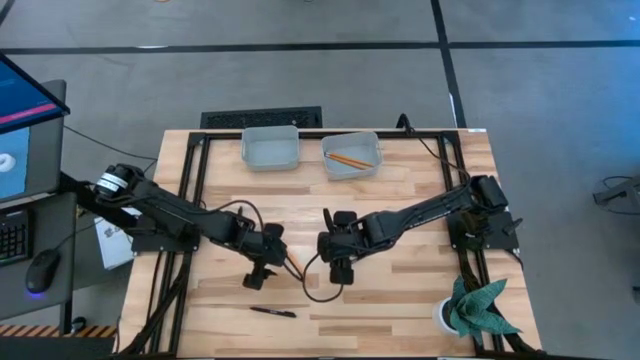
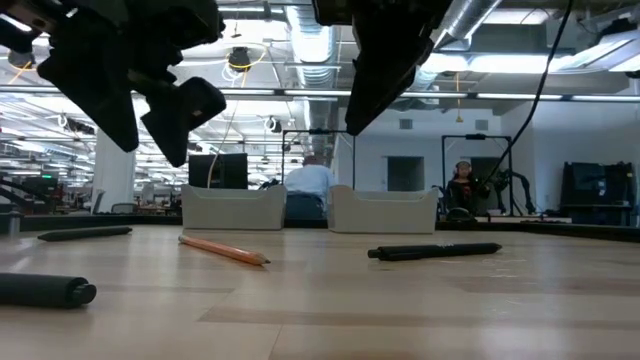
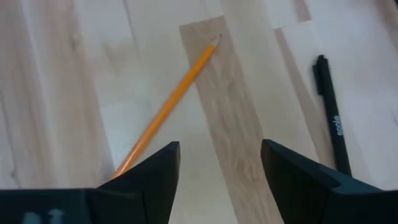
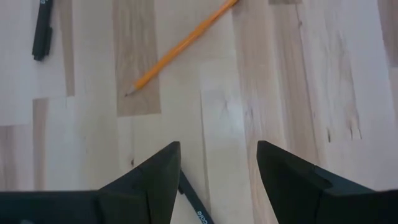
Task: Sort pens & pencils
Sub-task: Put the pencil into the right gray bin
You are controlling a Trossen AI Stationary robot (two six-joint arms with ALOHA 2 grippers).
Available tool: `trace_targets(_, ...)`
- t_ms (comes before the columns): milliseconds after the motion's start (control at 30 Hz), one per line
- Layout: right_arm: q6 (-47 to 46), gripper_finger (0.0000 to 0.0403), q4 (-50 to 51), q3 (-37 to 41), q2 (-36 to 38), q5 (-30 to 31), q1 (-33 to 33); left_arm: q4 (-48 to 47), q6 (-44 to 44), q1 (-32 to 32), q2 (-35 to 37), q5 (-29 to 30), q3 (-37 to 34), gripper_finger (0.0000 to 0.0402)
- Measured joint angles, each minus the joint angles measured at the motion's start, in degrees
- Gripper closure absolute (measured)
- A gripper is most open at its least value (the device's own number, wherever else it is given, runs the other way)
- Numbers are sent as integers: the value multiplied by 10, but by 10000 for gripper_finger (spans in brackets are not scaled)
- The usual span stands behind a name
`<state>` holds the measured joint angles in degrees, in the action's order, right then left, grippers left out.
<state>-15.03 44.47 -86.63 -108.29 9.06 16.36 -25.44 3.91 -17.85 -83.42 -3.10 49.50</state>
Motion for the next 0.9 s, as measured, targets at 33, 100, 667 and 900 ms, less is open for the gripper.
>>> trace_targets(33,0,168,0,0,0,0,0,-3,7,0,0,6,0,181)
trace_targets(100,0,168,0,0,0,0,0,-11,1,0,0,12,0,180)
trace_targets(667,4,168,0,-1,0,0,0,-9,-235,22,-28,67,0,180)
trace_targets(900,4,168,9,-1,0,0,0,-7,-257,32,-91,82,0,180)
